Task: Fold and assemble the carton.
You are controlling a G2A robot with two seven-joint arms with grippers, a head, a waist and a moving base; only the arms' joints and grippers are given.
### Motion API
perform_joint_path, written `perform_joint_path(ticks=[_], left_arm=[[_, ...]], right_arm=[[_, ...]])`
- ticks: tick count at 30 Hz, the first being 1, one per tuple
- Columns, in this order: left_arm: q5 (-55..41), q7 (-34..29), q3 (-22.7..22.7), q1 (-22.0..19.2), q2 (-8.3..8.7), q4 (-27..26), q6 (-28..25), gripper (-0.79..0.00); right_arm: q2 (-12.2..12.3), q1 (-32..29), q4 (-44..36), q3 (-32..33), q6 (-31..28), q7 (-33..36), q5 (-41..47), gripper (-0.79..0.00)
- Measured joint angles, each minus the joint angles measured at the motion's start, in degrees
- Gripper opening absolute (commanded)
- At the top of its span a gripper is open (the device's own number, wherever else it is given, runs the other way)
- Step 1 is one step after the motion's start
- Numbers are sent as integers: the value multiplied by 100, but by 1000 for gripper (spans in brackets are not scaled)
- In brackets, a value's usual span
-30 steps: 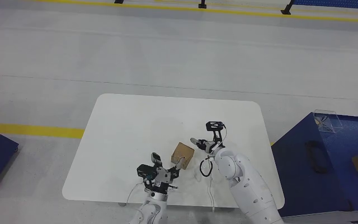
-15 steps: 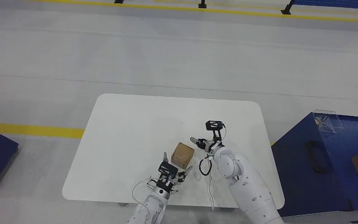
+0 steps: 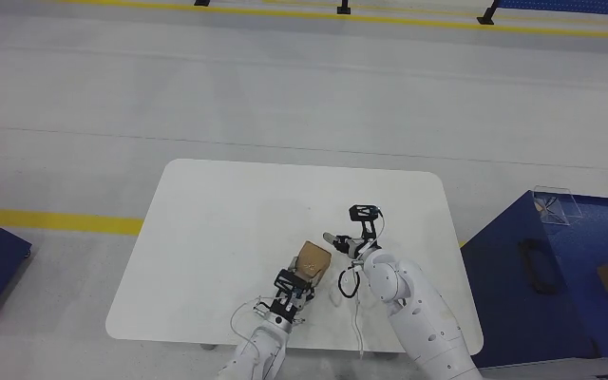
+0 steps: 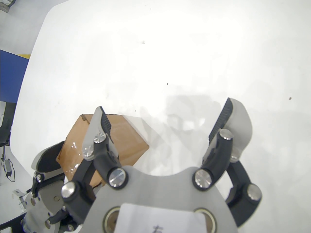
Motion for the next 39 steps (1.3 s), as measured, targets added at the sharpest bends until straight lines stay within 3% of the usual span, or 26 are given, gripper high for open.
perform_joint_path(ticks=[7,12,17,18,19,20,27,31,32,33,34,39], left_arm=[[-667,-56,-79,319,-35,-629,-263,-785],[-2887,-674,-419,790,-149,-1633,-627,-785],[-4964,-1835,-733,992,-236,-2268,-215,-785],[-5367,-2114,-804,1015,-249,-2368,-29,-708],[-5631,-2299,-851,1023,-255,-2432,107,-40],[-5827,-2445,-891,1025,-257,-2483,231,0],[-5733,-2537,-971,1186,-228,-2898,824,0],[-5193,-1875,-925,1321,-203,-3325,626,-28],[-5050,-1708,-861,1351,-202,-3381,467,-200],[-4913,-1565,-762,1387,-202,-3440,246,-526],[-4818,-1479,-695,1396,-202,-3451,111,-785],[-3575,-931,-249,1093,-219,-2671,-77,-785]], right_arm=[[0,0,0,0,0,0,0,0],[0,0,0,0,0,0,0,0],[0,0,0,0,0,0,0,0],[0,0,0,0,0,0,0,0],[0,0,0,0,0,0,0,0],[0,0,0,0,0,0,0,0],[0,0,0,0,0,0,0,0],[0,0,0,0,0,0,0,0],[0,0,0,0,0,0,0,0],[0,0,0,0,0,0,0,0],[0,0,0,0,0,0,0,0],[0,0,0,0,0,0,0,0]])
